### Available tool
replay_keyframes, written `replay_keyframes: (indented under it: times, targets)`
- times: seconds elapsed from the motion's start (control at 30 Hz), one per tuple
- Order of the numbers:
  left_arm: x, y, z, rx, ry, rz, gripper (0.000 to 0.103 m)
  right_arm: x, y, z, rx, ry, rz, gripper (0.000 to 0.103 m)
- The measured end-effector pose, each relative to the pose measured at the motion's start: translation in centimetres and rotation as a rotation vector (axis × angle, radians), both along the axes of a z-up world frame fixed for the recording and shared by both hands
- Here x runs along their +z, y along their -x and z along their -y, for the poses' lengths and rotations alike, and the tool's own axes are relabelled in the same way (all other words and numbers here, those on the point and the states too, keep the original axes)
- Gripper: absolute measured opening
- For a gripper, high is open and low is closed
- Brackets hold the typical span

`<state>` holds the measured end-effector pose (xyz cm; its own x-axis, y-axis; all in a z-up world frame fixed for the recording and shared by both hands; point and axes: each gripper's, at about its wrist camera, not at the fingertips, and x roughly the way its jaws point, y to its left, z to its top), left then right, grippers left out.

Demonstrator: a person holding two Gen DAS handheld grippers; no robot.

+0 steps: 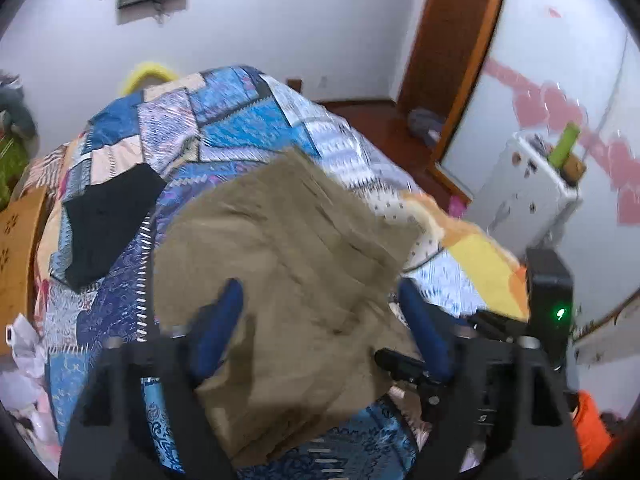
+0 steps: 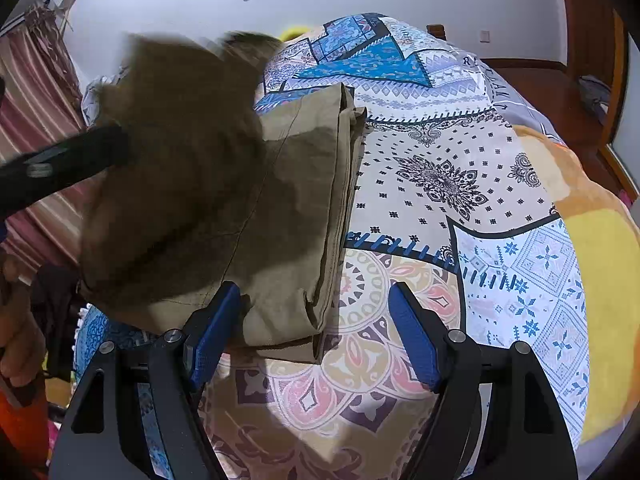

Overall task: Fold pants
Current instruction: 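Fold the lifted waistband over onto the pants and open the left tool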

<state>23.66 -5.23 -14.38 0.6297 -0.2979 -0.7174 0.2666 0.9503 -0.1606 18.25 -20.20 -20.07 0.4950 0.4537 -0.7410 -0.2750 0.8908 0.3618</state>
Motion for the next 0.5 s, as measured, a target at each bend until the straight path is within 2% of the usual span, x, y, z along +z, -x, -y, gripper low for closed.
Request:
replay_keyframes:
  times: [0.13, 0.27, 0.33, 0.5]
  targets:
    - [0.5, -0.4, -1.5, 0.051, 0.016, 0.0, 0.084, 0.0, 0.0, 0.0, -0.007, 0.0, -0.005, 0.073]
    - [0.3, -2.4, -4.4, 0.13, -0.027, -0.005, 0.085, 0.1, -0.1, 0.1, -0.01, -0.005, -0.009, 0.073]
    - [0.3, -3.6, -6.0, 0.154, -0.037, -0.008, 0.089, 0.1, 0.0, 0.2, -0.012, -0.009, -0.012, 0.073]
    - [-0.8, -8.6, -9.7, 0.223, -0.119, -0.041, 0.093, 0.2, 0.1, 0.4, -0.019, -0.007, -0.015, 0.073]
